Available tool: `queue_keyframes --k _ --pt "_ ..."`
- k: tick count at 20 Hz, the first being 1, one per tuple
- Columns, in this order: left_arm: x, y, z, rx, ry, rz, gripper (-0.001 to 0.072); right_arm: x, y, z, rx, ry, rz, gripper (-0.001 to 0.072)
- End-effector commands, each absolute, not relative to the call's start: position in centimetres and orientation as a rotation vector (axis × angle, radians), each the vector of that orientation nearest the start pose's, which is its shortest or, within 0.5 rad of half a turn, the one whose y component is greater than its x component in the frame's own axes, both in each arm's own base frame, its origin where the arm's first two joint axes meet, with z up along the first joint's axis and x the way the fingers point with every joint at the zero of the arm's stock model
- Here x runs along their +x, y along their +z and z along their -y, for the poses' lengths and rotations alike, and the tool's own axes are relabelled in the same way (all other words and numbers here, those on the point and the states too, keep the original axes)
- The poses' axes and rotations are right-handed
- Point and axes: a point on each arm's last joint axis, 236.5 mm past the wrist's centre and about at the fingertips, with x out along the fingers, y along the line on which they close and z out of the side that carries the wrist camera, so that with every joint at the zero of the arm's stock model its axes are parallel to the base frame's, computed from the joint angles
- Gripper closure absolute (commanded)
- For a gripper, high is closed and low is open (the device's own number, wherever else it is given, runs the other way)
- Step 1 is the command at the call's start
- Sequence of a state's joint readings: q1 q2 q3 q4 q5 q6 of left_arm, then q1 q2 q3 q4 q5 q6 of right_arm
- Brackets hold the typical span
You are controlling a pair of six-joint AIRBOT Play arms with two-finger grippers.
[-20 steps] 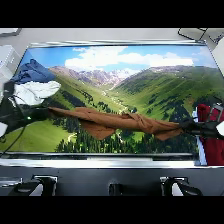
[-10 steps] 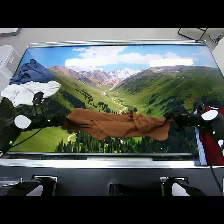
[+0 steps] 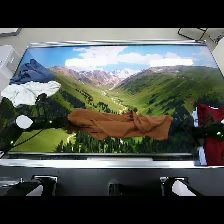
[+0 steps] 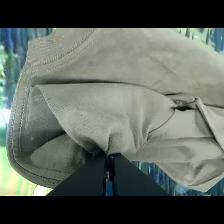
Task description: Fold the clothes and pants, and hang the long-sleeved shirts on hangers.
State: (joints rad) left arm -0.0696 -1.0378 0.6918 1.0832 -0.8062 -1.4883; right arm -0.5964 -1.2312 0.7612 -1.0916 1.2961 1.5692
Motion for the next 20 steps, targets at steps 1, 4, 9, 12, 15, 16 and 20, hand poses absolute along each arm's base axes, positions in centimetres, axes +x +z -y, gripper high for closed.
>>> queue_keyframes --k 1,4,9,12,15,16,20 --pt "32.9 -2.9 10.4 -0.394 -0.227 -1.139 0.0686 26.0 -9.0 0.9 1.207 -0.125 -1.404 0.0037" --pt "32.9 -2.9 10.4 -0.396 -0.225 -1.139 0.0686 27.0 -9.5 0.3 1.264 -0.115 -1.331 0.0109" --pt "32.9 -2.9 10.4 -0.396 -0.226 -1.141 0.0686 27.5 -10.6 -1.6 1.146 -0.099 -1.357 0.0175" --pt "32.5 -2.7 10.6 -0.383 -0.239 -1.162 0.0686 28.9 -10.0 -3.2 1.097 -0.071 -1.354 0.0676" --pt "34.7 0.8 9.2 -0.284 -0.234 -1.079 0.0686 31.6 -3.8 -3.2 0.978 0.101 -1.295 0.0676" --pt "36.4 3.7 8.3 -0.255 -0.222 -1.001 0.0686 33.4 -0.2 -2.7 0.911 0.150 -1.218 0.0676" --pt "41.3 23.7 3.0 -0.236 -0.144 -0.537 0.0686 38.4 24.6 0.1 0.554 0.211 -0.592 0.0676"
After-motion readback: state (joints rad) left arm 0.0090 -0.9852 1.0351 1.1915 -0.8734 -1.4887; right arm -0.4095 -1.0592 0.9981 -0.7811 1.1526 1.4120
